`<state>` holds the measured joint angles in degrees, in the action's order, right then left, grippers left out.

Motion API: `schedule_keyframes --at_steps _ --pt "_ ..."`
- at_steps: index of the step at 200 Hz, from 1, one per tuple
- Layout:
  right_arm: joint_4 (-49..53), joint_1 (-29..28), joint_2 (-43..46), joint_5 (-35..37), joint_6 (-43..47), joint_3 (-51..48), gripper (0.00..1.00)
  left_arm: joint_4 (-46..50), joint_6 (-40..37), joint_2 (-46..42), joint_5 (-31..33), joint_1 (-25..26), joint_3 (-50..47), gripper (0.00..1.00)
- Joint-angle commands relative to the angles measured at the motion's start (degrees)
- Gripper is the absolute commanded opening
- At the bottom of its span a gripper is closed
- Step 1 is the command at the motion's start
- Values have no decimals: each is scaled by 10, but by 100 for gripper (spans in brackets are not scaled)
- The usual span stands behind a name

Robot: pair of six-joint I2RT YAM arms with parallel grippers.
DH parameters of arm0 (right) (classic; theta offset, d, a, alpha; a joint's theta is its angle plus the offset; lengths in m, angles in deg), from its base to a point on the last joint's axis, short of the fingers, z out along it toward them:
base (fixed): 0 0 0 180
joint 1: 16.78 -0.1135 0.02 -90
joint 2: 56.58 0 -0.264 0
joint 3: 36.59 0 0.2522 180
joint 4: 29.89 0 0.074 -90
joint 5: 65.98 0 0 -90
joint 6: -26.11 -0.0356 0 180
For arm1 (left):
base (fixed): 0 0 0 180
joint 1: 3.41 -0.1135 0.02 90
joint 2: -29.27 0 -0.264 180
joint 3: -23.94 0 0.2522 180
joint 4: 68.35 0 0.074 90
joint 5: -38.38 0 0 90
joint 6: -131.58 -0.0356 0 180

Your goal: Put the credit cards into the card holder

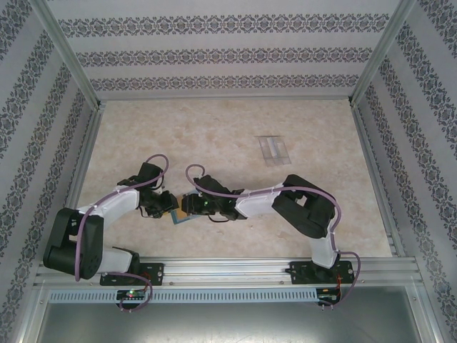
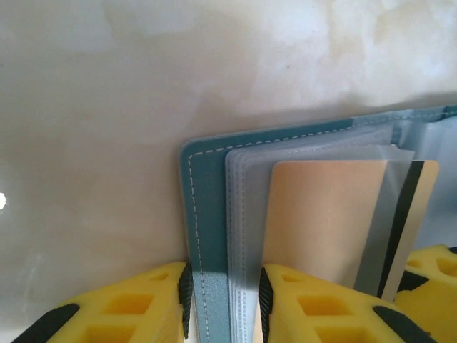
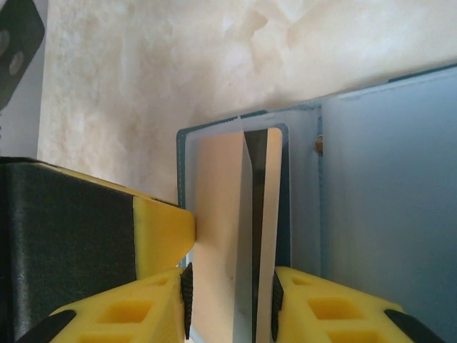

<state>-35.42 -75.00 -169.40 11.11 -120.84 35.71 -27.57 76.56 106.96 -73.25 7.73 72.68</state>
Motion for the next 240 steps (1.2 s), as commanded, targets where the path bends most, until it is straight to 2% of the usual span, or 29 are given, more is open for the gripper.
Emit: schedule_keyframes --at_steps 1,39,69,96,111,155,182,240 --pt "19 6 -15 -35 31 16 34 -23 -3 13 -3 -4 3 34" --pt "37 14 -9 -41 59 17 34 -10 -5 2 16 -5 12 34" --pt "99 23 17 -15 112 34 42 9 -17 -22 38 -9 11 38" --pt "119 32 19 -16 131 52 45 -5 -10 -49 6 -30 -5 38" --pt "122 33 11 -10 139 58 46 -8 -11 -68 10 -37 -12 38" --pt "134 33 -11 0 156 80 48 -13 -15 -73 14 -45 -25 32" --pt "137 33 -19 -12 160 91 46 -35 -2 -59 -7 -46 -38 29" --pt "149 23 -24 1 173 94 49 -49 -2 -51 -17 -46 -44 27"
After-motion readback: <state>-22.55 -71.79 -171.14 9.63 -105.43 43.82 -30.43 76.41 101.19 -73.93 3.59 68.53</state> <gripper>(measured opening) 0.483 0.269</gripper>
